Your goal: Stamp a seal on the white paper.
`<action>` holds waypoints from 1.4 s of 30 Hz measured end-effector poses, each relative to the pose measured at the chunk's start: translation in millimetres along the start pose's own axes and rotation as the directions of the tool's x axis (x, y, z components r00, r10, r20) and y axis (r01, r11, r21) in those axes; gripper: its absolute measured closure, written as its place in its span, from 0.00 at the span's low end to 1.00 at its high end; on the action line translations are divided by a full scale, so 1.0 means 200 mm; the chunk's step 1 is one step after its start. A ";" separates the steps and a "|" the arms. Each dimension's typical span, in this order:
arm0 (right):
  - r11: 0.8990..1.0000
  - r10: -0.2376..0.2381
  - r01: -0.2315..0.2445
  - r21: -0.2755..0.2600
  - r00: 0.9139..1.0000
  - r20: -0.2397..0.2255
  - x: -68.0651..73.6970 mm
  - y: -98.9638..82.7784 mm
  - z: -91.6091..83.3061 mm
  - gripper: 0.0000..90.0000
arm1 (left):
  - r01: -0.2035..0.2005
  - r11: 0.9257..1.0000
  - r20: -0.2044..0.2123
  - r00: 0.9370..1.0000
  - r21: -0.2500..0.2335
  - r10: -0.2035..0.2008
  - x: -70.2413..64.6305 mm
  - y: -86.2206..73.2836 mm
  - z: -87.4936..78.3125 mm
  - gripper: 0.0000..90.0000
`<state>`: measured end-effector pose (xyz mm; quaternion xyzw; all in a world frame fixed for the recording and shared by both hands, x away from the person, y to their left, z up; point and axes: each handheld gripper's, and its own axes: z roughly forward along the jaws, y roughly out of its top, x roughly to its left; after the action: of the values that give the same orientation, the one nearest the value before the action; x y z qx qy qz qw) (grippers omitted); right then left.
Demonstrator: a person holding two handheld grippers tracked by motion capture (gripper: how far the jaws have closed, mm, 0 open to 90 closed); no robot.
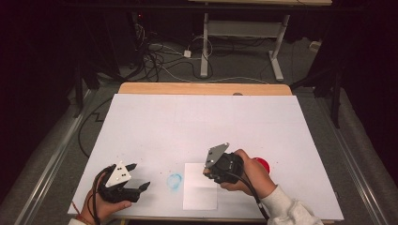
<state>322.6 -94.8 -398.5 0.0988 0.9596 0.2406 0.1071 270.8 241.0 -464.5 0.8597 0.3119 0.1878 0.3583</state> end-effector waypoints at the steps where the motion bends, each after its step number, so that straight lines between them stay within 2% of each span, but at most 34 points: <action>1: 1.000 -0.005 0.005 0.008 1.000 -0.005 0.01 0.01 0.01 0.85 | -0.002 1.000 -0.001 1.000 0.000 0.002 0.00 0.00 0.00 0.23; 6: 0.998 -0.046 0.048 0.050 0.998 -0.030 0.05 0.05 0.07 0.85 | 0.001 1.000 0.002 1.000 -0.005 -0.001 0.00 0.00 0.00 0.23; 13: 0.993 -0.066 0.070 0.097 0.997 -0.048 0.08 0.08 0.14 0.85 | -0.005 1.000 0.004 1.000 -0.004 0.005 0.00 0.01 0.00 0.23; 24: 0.986 -0.068 0.076 0.151 0.996 -0.061 0.09 0.07 0.21 0.85 | -0.014 1.000 0.010 1.000 0.001 0.014 0.00 0.02 0.02 0.23; 33: 0.972 -0.081 0.094 0.215 0.994 -0.072 0.09 0.07 0.26 0.85 | -0.011 1.000 0.010 1.000 0.002 0.011 0.00 0.01 0.01 0.23; 37: 0.974 -0.061 0.076 0.212 0.995 -0.081 0.08 0.07 0.27 0.85 | -0.012 1.000 0.007 1.000 -0.002 0.012 0.00 0.01 0.01 0.23; 42: 0.971 -0.070 0.087 0.224 0.994 -0.079 0.09 0.08 0.28 0.85 | -0.013 1.000 0.007 1.000 0.001 0.013 0.00 0.01 0.01 0.23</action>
<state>322.4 -52.1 -441.2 0.0637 0.9872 0.1285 0.0704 272.4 237.9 -464.2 0.8625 0.3050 0.1873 0.3578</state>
